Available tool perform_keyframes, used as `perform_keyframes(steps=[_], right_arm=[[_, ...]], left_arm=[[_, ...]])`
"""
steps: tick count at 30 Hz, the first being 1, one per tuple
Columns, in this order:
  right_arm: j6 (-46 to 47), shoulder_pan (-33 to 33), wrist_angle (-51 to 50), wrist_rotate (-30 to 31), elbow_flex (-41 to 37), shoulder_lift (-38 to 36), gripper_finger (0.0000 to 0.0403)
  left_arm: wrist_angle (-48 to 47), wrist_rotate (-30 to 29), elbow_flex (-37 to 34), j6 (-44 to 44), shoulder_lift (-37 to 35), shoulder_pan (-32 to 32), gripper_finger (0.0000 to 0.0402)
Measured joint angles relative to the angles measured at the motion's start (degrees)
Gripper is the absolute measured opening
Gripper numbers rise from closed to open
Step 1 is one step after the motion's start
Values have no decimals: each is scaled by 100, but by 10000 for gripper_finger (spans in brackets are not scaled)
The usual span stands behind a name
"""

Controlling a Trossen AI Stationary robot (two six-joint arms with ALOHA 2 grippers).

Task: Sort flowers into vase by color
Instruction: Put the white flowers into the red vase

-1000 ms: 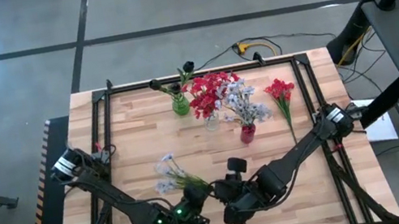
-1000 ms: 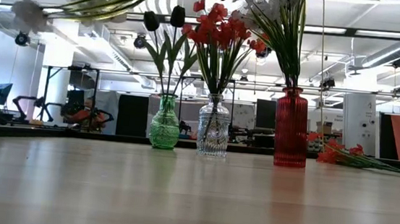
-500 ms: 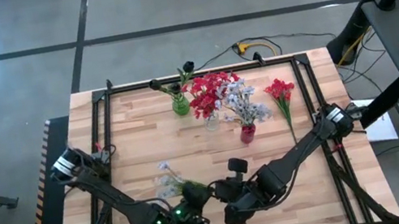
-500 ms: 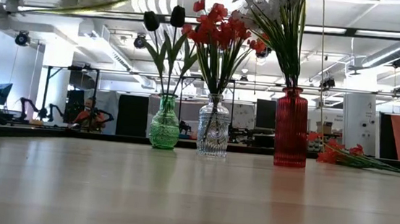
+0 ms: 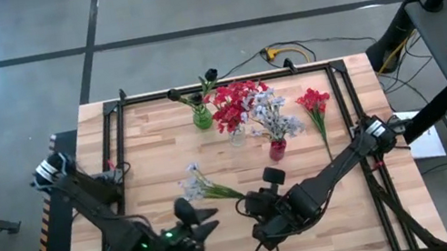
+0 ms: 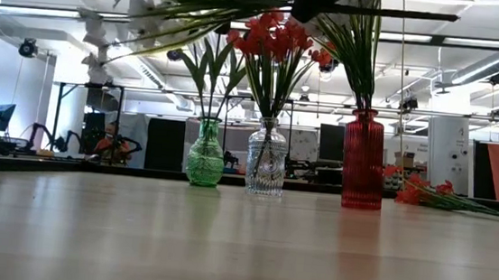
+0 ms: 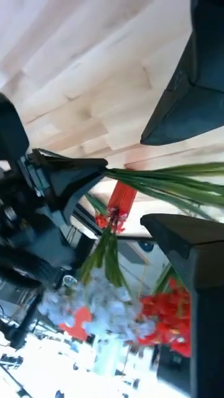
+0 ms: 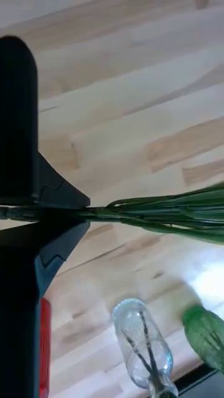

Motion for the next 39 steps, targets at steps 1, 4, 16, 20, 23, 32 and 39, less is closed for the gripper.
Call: perform_keyframes(steps=[1, 4, 16, 20, 23, 32, 39], right_arm=[[-31, 0, -2, 53, -2, -15, 18], [-154, 0, 1, 396, -2, -62, 18], [-452, 35, 367, 672, -958, -1239, 17], [-1028, 107, 1861, 822, -2218, -2139, 17], [-1829, 122, 3638, 857, -3337, -2791, 17], [-4601, 127, 10100, 847, -6710, -3758, 17], [-6078, 127, 13869, 145, -8034, -3453, 17]], left_arm=[[-1, 0, -95, -118, -153, -42, 173], [64, -43, -395, -459, -664, -202, 173], [859, -163, -1250, -732, -2037, -1038, 166], [908, -168, -1249, -761, -2099, -1079, 166], [911, -220, -1249, -760, -2099, -1077, 166], [857, -801, -1323, -1067, -2065, -1058, 166], [1778, -634, -2073, -966, -2020, -837, 166]])
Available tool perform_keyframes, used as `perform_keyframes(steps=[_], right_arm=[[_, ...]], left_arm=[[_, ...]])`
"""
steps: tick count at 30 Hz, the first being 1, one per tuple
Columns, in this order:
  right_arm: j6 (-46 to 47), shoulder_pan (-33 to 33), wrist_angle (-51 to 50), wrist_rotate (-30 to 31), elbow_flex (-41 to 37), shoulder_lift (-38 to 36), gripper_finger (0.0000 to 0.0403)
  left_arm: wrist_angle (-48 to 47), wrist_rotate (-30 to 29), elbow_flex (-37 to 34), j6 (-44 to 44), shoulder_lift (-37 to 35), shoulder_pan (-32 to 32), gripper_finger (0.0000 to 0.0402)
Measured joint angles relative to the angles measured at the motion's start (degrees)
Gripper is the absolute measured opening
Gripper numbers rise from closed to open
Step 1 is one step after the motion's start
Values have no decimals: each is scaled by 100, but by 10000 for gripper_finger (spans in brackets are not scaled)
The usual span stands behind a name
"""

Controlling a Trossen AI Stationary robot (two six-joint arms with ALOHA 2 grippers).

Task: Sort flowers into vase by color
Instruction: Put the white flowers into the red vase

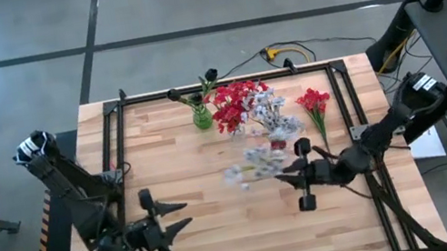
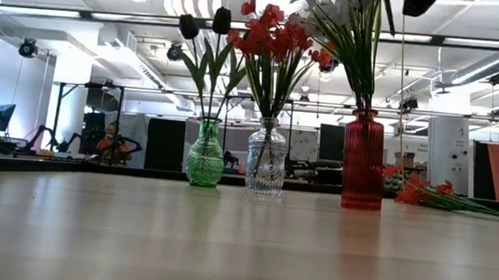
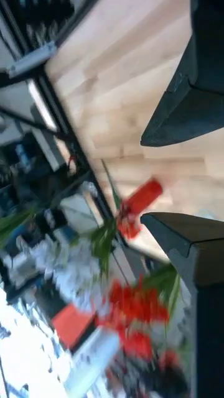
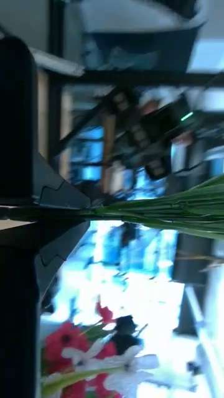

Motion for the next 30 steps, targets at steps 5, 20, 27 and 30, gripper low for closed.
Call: perform_keyframes(steps=[5, 20, 27, 30], right_arm=[[-470, 0, 1111, -406, -203, 330, 17], [-1394, 254, 1313, -594, 878, 1251, 17], [-1679, 238, 1318, -657, 1815, 2006, 17], [-1972, 238, 1300, -656, 2184, 2273, 17]], left_arm=[[2850, 2246, -1078, 1425, -4, 519, 166], [5601, 5286, -1960, 1557, 5, 2810, 166], [5836, 6156, -1720, 1294, 475, 3297, 166], [5924, 6235, -1534, 1173, 818, 3346, 167]])
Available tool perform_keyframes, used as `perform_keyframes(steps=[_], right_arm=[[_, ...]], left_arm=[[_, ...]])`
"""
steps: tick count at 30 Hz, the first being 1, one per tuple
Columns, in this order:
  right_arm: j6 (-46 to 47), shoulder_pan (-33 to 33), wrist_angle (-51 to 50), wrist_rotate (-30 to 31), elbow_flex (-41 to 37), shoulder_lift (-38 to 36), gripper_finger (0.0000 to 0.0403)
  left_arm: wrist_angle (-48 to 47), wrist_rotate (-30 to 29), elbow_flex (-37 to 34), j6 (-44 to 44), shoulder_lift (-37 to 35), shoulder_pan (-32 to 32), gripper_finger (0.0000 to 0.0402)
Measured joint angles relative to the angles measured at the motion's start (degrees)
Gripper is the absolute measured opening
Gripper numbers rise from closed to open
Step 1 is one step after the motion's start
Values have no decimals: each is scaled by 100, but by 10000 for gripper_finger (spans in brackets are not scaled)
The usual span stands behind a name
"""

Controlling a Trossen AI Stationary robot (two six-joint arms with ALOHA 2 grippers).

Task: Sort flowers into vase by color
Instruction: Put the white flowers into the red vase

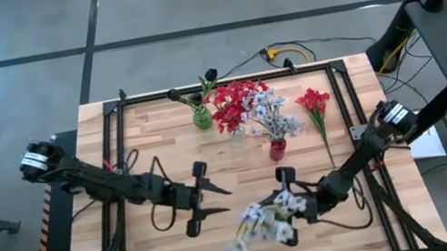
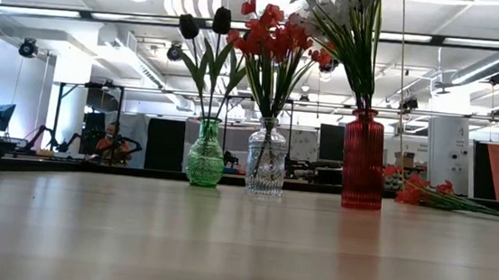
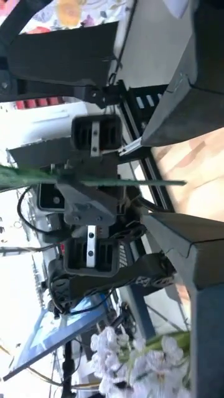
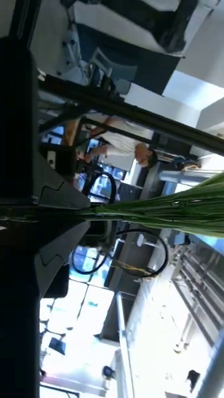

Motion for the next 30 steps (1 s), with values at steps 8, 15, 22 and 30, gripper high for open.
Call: perform_keyframes(steps=[8, 15, 22, 30], right_arm=[[-341, 0, -11, 4, 636, 484, 17], [-449, -14, -272, 6, 799, 536, 17], [-424, -28, -298, 6, 799, 517, 18], [-316, -24, -293, 6, 799, 515, 18]], left_arm=[[121, 298, 580, -170, 757, 14, 202], [135, 773, 1013, -172, 1236, 15, 223], [141, 847, 1289, -153, 1612, 26, 199], [157, 735, 1261, -52, 1585, 57, 72]])
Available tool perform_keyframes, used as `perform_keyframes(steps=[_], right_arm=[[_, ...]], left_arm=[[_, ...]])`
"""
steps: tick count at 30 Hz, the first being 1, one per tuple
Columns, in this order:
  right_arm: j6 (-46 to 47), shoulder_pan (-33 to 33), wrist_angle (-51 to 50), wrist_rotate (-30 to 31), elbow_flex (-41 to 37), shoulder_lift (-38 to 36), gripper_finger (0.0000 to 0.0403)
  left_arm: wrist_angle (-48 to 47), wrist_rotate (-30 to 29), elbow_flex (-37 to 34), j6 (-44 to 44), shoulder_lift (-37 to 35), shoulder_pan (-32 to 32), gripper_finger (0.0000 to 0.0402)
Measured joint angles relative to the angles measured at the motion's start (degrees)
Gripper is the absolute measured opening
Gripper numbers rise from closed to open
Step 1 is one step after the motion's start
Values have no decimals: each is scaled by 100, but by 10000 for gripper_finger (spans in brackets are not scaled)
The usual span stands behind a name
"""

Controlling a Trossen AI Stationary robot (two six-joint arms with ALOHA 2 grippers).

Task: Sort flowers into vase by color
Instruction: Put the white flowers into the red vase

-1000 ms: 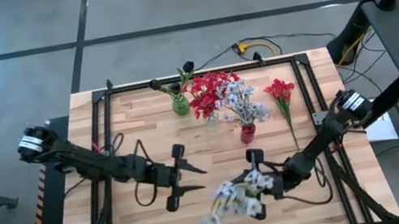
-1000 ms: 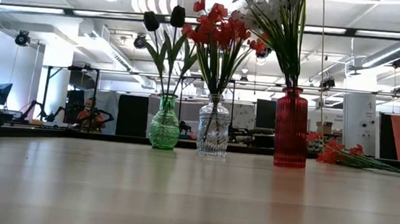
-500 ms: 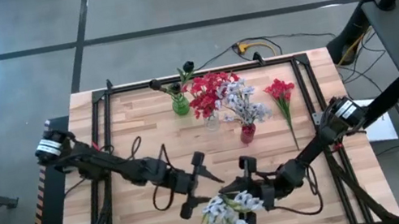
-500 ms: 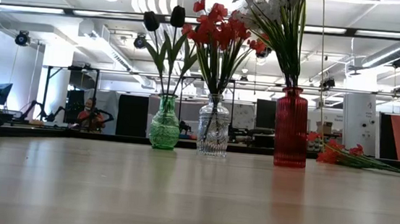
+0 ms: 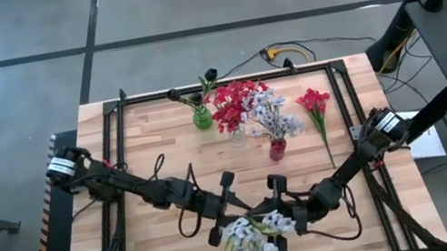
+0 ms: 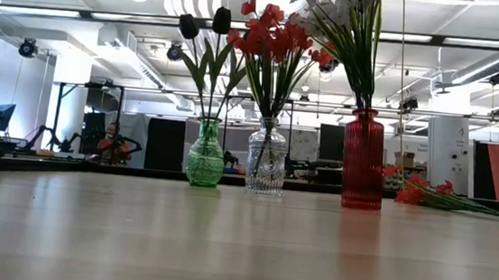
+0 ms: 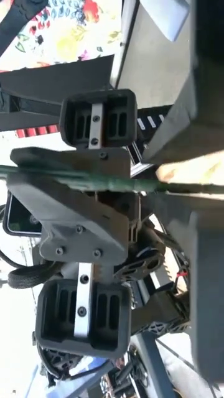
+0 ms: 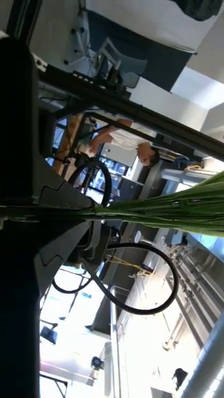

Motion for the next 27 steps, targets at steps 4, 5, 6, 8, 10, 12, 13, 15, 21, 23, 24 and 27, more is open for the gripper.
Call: perform_keyframes(steps=[4, 5, 6, 8, 10, 12, 13, 15, 21, 23, 24, 27], right_arm=[[134, 0, 2, 3, -2, -4, 26], [170, 0, 2, 8, -2, -4, 31], [227, 0, 2, 10, -2, -4, 37], [368, 1, 2, 40, -2, -16, 51], [473, 35, -2, 239, -2, -40, 70], [455, 99, 4, 576, -2, -58, 92], [425, 143, -6, 753, -2, -77, 104], [355, 234, -12, 1136, -4, -135, 129], [97, 588, -521, 2413, 57, -491, 203], [236, 646, -1044, 2656, 143, -635, 223], [373, 662, -1350, 2709, 198, -707, 231], [968, 651, -2466, 2724, 430, -913, 252]], left_arm=[[-30, -25, -2, 3, -5, 16, 9], [-33, -36, -4, -13, -5, 16, 7], [-34, -43, -4, -20, -5, 16, 9], [-52, -49, -9, -26, -7, 16, 12], [-61, -68, -11, -47, -11, 16, 7], [-152, -104, -11, -52, -43, 25, 3], [-202, -169, -11, -52, -51, 23, 3], [-362, -436, -11, -46, -94, 19, 3], [-1225, -1535, -32, 189, -421, 14, 3], [-1484, -1789, -44, 234, -550, 21, 2], [-1596, -1881, -44, 295, -593, 21, 2], [-1807, -1992, -44, 357, -634, 21, 2]])
